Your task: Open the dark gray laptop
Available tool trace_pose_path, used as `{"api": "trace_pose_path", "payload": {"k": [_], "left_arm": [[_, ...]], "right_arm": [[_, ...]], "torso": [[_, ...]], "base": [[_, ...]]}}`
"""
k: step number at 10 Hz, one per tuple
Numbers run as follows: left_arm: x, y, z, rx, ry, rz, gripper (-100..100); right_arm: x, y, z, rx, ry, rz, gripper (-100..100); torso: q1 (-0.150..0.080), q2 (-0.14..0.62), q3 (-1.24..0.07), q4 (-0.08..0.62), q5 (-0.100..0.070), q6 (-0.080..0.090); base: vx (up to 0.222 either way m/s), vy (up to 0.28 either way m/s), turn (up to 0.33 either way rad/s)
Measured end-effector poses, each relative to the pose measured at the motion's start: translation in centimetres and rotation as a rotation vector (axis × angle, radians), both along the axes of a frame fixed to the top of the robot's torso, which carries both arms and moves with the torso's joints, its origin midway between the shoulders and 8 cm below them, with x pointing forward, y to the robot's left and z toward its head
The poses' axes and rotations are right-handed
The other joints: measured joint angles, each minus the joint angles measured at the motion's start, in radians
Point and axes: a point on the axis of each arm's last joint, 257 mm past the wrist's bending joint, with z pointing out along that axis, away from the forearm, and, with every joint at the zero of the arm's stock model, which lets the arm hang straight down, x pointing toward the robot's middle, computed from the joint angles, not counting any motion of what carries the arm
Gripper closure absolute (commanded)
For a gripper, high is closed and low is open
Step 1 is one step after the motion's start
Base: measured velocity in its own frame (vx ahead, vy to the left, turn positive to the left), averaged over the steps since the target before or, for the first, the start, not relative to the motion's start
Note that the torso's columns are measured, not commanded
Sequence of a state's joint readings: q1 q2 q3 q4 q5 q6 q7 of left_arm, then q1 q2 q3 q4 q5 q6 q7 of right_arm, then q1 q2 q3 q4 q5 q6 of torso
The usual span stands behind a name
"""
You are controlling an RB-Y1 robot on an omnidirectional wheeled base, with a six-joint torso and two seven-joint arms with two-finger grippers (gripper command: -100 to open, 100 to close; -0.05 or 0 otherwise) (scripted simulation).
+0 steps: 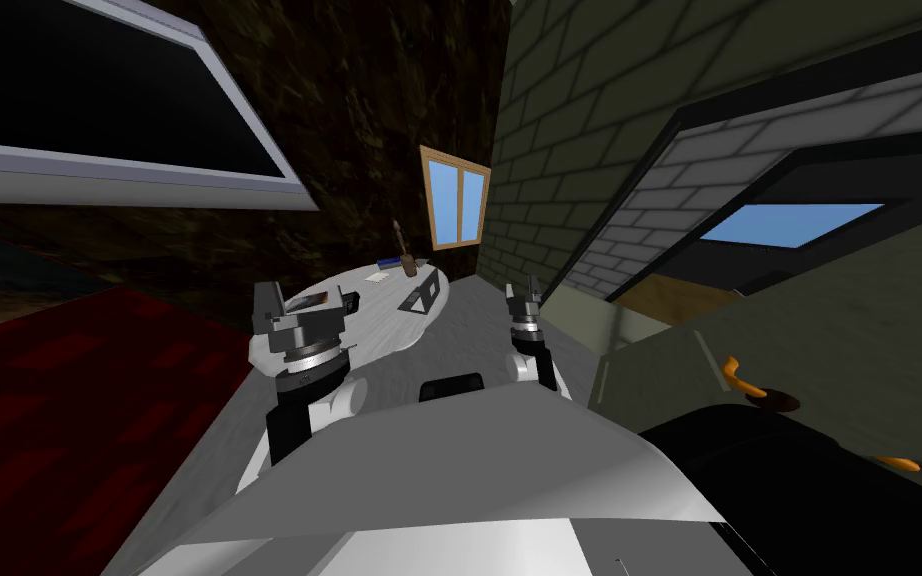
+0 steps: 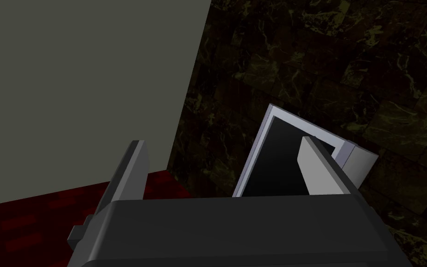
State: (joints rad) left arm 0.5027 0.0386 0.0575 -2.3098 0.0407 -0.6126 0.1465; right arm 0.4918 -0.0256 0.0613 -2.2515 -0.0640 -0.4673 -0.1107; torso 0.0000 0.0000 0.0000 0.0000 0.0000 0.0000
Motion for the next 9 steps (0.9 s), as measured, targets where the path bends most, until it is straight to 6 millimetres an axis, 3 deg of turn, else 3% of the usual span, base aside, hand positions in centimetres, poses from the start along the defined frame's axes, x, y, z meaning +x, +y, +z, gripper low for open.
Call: {"api": "trace_pose_path", "payload": {"k": [2, 9], "left_arm": [[0.0, 0.0, 0.0, 0.0, 0.0, 0.0, 0], [-0.01, 0.0, 0.01, 0.0, 0.0, 0.0, 0]], "right_arm": [[0.0, 0.0, 0.0, 0.0, 0.0, 0.0, 0], [-0.01, 0.0, 0.02, 0.0, 0.0, 0.0, 0]], "torso": [[0.0, 0.104, -0.209, 0.105, 0.0, 0.0], [0.0, 0.618, -1.234, 0.617, 0.0, 0.0]], "base": [[0.0, 0.0, 0.0], [0.0, 0.0, 0.0]]}}
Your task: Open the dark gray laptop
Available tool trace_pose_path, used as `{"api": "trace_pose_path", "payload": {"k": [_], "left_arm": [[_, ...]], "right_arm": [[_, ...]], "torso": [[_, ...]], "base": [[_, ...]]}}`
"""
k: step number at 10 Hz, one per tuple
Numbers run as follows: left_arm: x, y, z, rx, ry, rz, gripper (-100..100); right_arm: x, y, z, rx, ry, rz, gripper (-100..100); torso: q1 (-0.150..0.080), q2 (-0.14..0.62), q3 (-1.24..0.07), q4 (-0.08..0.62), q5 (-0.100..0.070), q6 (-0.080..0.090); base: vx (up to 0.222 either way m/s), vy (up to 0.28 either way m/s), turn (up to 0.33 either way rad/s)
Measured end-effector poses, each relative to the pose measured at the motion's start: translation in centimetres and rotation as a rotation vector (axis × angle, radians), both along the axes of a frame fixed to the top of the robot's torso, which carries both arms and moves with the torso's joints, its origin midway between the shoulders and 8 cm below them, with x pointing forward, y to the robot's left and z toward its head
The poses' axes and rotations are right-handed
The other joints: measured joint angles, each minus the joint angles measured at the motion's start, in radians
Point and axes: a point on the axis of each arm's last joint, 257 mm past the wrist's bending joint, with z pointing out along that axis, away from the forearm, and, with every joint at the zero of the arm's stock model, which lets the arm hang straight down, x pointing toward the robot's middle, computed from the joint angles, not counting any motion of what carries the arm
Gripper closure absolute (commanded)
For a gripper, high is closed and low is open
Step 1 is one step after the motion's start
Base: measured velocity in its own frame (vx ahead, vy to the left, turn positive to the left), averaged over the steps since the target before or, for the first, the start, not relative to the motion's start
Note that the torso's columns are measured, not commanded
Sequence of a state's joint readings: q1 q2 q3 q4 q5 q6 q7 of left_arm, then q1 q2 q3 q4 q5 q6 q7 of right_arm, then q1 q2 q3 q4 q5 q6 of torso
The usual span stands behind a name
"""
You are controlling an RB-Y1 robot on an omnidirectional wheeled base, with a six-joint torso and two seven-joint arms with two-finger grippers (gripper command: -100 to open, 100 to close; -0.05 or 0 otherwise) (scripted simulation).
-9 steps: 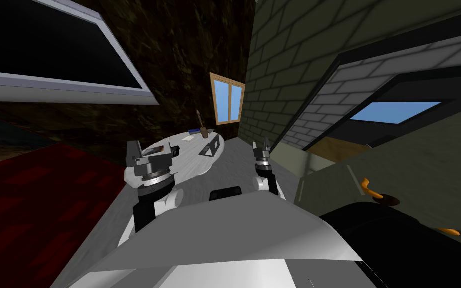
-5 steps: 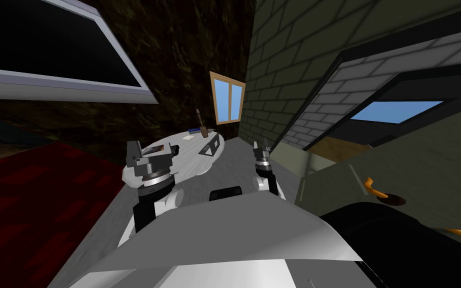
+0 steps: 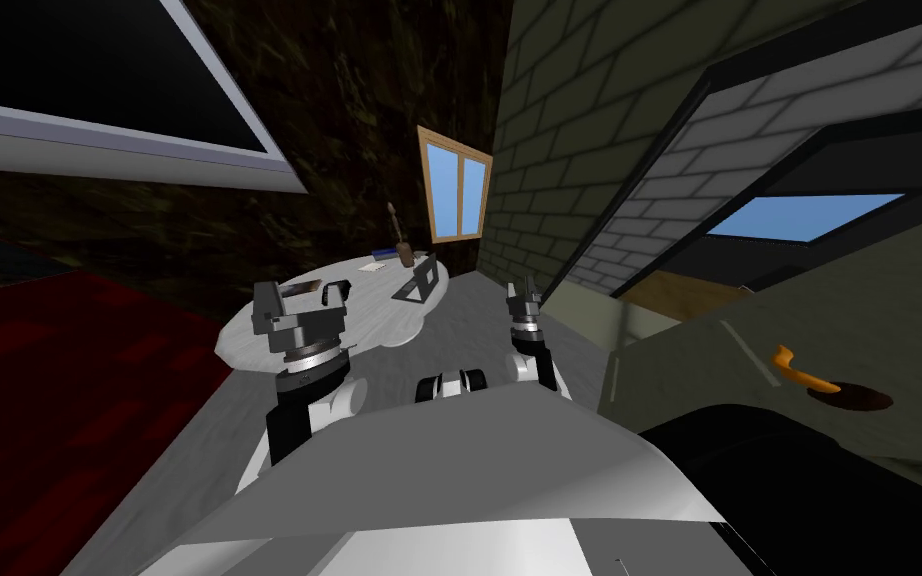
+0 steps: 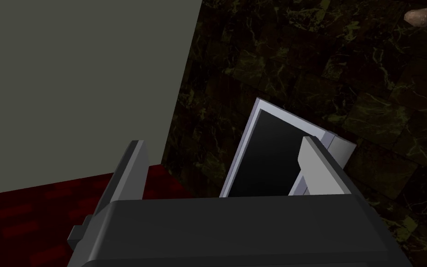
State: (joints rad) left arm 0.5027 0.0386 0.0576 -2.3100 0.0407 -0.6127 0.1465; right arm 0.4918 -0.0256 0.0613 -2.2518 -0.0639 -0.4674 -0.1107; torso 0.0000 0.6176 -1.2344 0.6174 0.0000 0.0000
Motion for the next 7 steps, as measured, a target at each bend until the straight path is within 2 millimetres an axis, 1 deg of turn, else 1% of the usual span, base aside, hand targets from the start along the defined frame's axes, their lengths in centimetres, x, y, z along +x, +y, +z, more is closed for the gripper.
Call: {"api": "trace_pose_path", "payload": {"k": [1, 2, 3, 5, 7], "left_arm": [[0.0, 0.0, 0.0, 0.0, 0.0, 0.0, -100], [0.2, -0.2, -0.2, 0.019, 0.01, -0.007, -100], [0.5, -0.4, -0.5, 0.038, 0.021, -0.013, -100], [1.9, -0.7, -1.7, 0.082, 0.058, -0.017, -100], [3.5, -0.5, -3.2, 0.123, 0.108, -0.01, -100]], "right_arm": [[0.0, 0.0, 0.0, 0.0, 0.0, 0.0, 0], [0.0, 0.0, 0.0, 0.0, 0.001, 0.0, 0], [0.0, 0.0, 0.0, 0.0, 0.001, 0.0, 0], [0.0, 0.0, 0.0, 0.0, 0.001, 0.0, 0], [0.0, 0.0, 0.0, 0.0, 0.001, 0.0, 0]], "torso": [[0.0, 0.074, -0.148, 0.074, 0.0, 0.0], [0.0, 0.107, -0.217, 0.107, 0.0, 0.0], [0.0, 0.116, -0.237, 0.116, 0.0, 0.0], [0.0, 0.119, -0.242, 0.12, 0.0, 0.0], [0.0, 0.119, -0.242, 0.12, 0.0, 0.0]], "base": [[0.016, 0.0, -0.047], [0.017, 0.001, -0.058], [0.027, -0.004, -0.094], [0.051, -0.003, -0.144], [0.066, -0.006, -0.138]]}}
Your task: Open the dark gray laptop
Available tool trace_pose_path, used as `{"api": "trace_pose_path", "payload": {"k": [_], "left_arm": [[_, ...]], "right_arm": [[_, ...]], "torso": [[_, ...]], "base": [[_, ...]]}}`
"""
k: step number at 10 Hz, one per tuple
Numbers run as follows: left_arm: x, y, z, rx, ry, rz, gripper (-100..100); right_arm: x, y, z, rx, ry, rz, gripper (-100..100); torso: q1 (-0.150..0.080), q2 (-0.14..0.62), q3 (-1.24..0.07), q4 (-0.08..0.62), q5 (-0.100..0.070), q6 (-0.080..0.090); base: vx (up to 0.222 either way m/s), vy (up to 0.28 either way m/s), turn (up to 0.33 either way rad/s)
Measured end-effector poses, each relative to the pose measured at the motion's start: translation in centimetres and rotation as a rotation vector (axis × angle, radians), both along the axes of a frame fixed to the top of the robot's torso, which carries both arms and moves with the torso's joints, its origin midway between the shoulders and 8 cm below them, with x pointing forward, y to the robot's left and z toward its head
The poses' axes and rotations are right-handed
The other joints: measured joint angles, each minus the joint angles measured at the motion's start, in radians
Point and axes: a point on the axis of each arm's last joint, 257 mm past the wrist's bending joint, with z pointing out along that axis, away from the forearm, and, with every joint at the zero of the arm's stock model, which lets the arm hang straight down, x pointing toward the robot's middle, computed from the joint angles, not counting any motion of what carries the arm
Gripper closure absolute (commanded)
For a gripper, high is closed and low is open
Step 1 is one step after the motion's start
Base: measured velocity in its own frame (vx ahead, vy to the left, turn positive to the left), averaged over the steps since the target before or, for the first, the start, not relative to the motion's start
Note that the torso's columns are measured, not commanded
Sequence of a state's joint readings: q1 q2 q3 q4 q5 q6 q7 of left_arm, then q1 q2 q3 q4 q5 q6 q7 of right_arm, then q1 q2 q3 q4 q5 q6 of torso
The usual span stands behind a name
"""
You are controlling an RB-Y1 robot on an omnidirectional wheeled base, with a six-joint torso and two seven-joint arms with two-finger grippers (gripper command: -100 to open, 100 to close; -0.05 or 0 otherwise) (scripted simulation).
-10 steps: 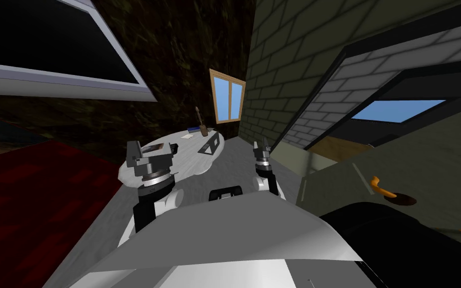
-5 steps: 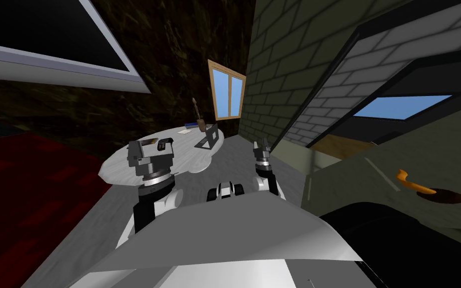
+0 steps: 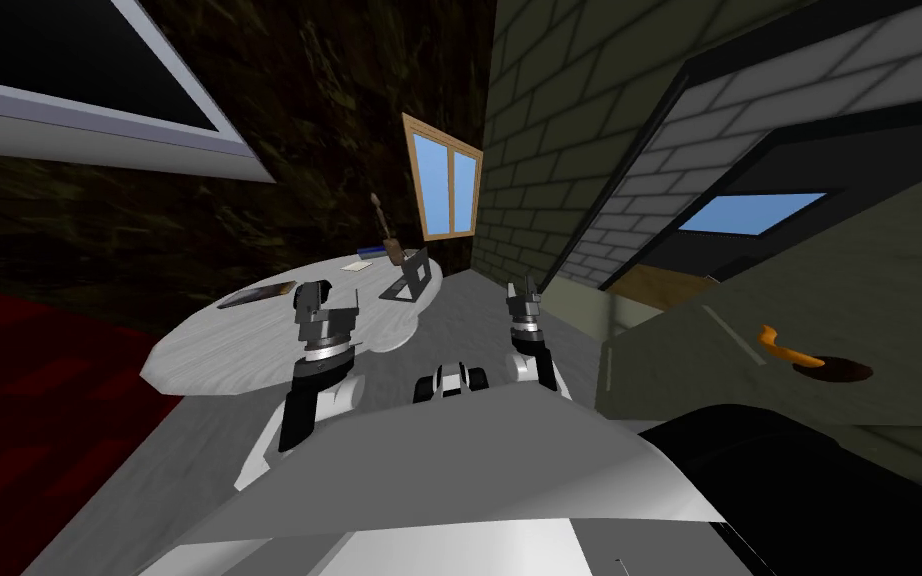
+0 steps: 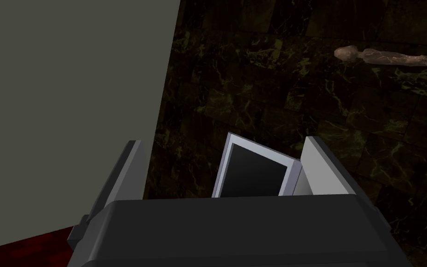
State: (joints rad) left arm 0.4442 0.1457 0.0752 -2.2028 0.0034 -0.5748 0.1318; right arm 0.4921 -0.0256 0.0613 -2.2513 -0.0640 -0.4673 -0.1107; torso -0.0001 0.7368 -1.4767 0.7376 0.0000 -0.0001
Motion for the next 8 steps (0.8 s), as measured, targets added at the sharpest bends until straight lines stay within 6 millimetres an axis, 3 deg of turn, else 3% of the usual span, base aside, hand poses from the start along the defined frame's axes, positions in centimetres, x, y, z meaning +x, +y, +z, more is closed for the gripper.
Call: {"api": "trace_pose_path", "payload": {"k": [8], "left_arm": [[4.1, 0.3, -5.1, 0.134, 0.143, 0.032, -100]], "right_arm": [[0.0, 0.0, 0.0, 0.0, 0.0, 0.0, 0]], "torso": [[0.0, 0.001, 0.0, 0.0, 0.0, 0.0]], "base": [[0.04, -0.002, -0.095]]}}
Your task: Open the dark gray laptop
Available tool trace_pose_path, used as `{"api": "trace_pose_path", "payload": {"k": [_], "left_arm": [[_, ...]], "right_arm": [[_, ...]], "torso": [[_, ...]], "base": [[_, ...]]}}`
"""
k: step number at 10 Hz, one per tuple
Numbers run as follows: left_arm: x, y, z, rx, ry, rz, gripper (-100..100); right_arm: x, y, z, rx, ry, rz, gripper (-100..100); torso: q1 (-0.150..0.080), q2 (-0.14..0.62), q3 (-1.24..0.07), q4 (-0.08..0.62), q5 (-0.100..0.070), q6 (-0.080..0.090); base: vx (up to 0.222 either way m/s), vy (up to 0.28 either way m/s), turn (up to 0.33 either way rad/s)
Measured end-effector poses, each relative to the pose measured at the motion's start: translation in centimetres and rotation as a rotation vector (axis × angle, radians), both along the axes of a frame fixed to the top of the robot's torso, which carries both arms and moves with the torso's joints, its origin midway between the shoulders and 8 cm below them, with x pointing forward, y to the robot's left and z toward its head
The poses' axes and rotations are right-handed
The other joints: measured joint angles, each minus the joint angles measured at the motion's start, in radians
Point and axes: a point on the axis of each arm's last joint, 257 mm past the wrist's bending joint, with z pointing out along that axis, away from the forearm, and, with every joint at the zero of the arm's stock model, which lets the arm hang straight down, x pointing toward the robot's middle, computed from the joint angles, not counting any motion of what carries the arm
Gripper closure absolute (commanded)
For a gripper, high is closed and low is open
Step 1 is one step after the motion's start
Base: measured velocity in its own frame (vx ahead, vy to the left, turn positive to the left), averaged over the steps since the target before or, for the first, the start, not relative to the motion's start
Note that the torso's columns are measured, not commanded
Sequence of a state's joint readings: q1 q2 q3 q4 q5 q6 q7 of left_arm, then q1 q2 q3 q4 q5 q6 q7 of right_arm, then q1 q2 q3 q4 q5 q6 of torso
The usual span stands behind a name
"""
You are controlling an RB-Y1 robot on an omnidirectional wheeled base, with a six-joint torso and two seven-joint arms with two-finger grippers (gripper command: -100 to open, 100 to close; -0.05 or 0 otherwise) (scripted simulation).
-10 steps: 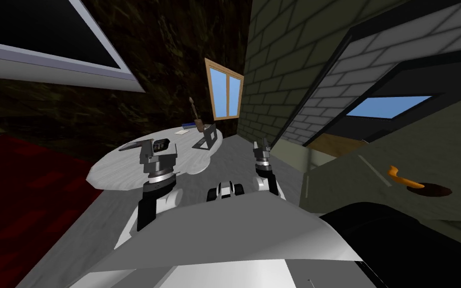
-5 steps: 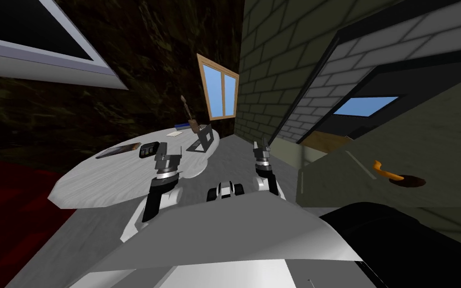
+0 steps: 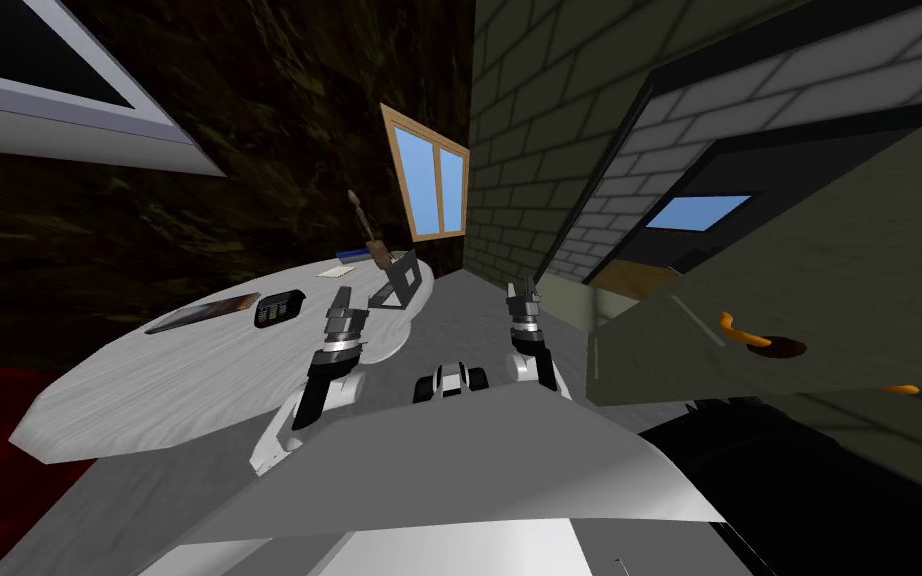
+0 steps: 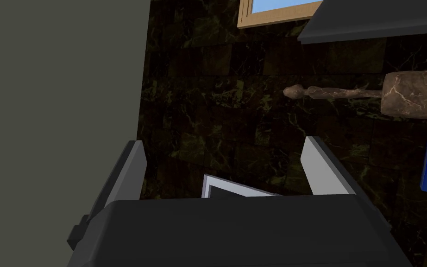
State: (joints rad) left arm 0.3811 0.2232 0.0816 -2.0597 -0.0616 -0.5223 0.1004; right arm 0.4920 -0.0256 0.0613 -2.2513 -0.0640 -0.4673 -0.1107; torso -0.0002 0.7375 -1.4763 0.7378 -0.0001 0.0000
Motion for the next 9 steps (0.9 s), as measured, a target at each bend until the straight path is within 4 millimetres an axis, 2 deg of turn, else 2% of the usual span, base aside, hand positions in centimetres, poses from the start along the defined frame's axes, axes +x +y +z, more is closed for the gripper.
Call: {"api": "trace_pose_path", "payload": {"k": [4, 9], "left_arm": [[2.2, 0.7, -2.9, 0.098, 0.074, 0.016, -100], [5.0, 2.8, -6.3, 0.237, 0.177, 0.057, -100]], "right_arm": [[0.0, 0.0, 0.0, 0.0, 0.0, 0.0, 0], [0.0, 0.0, 0.0, 0.0, 0.0, 0.0, 0]], "torso": [[0.0, 0.0, 0.0, 0.0, 0.0, 0.0], [0.001, 0.002, 0.001, 0.0, 0.0, 0.0]], "base": [[0.053, 0.004, -0.146], [0.047, 0.006, -0.101]]}}
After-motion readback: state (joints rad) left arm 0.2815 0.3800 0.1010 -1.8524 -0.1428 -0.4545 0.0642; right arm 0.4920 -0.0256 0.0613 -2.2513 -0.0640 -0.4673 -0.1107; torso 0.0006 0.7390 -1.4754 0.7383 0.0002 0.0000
